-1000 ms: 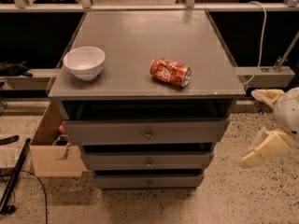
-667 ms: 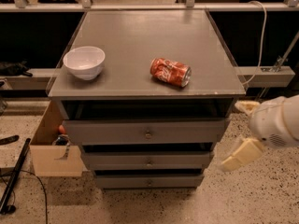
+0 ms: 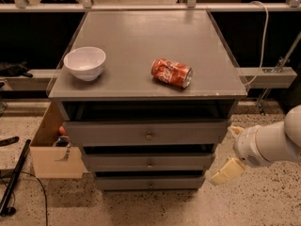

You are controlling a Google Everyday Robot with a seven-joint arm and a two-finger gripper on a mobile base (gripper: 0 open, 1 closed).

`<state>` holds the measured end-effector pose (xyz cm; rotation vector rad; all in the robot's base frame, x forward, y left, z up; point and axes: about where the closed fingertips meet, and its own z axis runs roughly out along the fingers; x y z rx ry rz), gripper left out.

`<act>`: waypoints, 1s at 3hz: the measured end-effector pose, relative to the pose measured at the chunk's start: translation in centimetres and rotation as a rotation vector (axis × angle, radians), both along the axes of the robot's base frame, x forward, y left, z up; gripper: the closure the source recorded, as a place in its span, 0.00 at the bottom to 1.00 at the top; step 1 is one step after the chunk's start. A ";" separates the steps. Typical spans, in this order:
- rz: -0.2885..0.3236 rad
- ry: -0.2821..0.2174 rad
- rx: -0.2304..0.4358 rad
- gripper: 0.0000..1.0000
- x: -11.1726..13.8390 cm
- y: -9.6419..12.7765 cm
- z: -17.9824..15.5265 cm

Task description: Open bottom drawer

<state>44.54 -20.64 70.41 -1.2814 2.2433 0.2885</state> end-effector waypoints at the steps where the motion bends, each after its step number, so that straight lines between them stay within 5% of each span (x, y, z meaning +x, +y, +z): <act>1: 0.000 0.000 0.000 0.00 0.0 0.0 0.0; 2: 0.017 -0.032 0.072 0.00 0.0 0.9 -0.9; 3: 0.096 -0.076 0.333 0.00 -0.1 4.3 -1.5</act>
Offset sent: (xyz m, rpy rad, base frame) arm -0.0015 0.0248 -0.0275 0.2433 -0.1039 0.0485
